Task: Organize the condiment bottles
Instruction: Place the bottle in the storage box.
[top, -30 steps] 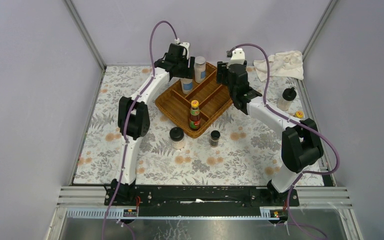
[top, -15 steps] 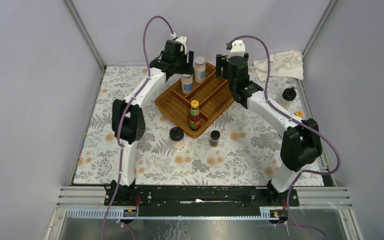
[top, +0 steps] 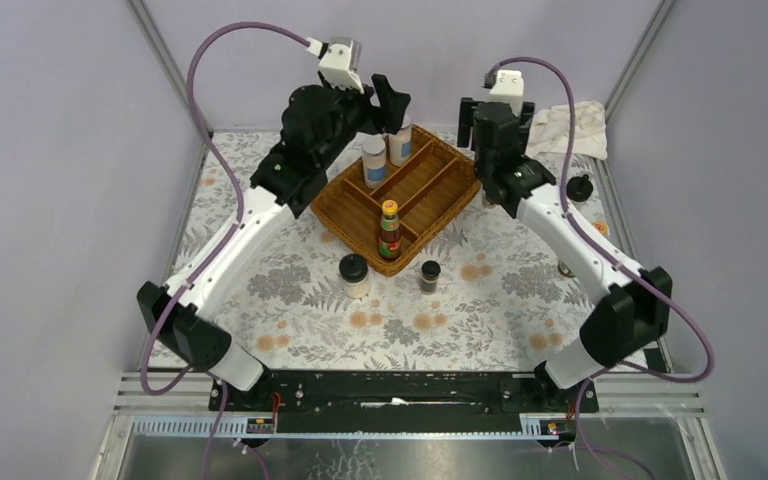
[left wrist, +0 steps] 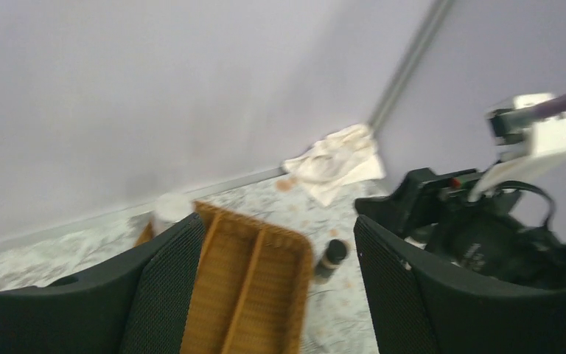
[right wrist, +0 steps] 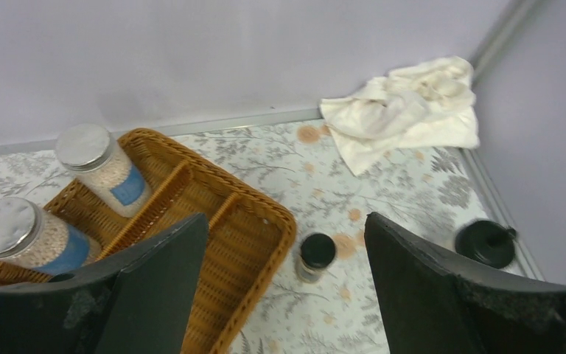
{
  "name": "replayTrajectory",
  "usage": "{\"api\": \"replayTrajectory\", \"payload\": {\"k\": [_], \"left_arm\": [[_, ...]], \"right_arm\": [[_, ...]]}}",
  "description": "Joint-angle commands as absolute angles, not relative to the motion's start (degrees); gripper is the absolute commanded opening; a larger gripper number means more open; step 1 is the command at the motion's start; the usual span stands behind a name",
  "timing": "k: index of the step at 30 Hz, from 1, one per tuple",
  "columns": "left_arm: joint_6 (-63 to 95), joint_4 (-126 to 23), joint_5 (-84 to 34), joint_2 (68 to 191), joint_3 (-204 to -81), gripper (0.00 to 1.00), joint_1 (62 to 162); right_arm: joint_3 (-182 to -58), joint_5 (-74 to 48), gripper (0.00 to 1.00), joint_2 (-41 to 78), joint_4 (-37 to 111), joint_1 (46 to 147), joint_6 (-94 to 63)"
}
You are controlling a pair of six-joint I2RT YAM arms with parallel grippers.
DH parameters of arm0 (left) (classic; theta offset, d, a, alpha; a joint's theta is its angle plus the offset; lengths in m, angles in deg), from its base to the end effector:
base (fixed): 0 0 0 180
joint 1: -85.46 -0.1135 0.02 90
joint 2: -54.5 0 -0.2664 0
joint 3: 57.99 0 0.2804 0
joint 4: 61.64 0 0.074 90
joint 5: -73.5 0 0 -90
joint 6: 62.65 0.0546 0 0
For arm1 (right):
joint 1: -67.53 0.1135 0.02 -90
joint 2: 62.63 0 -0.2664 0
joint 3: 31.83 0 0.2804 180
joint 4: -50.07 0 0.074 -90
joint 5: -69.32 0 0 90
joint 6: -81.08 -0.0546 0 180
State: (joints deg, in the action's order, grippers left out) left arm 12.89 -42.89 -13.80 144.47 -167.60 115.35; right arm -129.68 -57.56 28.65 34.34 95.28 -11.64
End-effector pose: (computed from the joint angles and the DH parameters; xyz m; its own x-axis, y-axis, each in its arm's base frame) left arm 0.3589 -0.2033 0.4761 -0.1011 -0.2296 -0.9680 0.4458 0.8594 -0.2504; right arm 0.3876 0.1669 0.3932 -0.1335 -0.0274 -0.9907 0.1584 0.9862 -0.0486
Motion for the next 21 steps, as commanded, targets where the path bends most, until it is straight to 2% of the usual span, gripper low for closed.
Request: {"api": "replayTrajectory", "payload": {"k": [1, 12, 21], "left_arm": [[8.2, -53.0, -12.8, 142.5, -162.1, 0.79, 119.1], [4.5, -61.0, -16.2, 141.4, -154.3, 0.79, 123.6], [3.5, -65.8, -19.1, 142.6, -150.8, 0.79, 125.8]], "right_arm": [[-126.3, -66.6, 0.86, 20.0, 29.1, 95.2, -14.1], [-118.6, -81.3, 0.88, 8.0, 18.0, 94.7, -19.5], [-111.5, -84.5, 0.89, 0.2, 13.9, 93.7, -24.4]]}}
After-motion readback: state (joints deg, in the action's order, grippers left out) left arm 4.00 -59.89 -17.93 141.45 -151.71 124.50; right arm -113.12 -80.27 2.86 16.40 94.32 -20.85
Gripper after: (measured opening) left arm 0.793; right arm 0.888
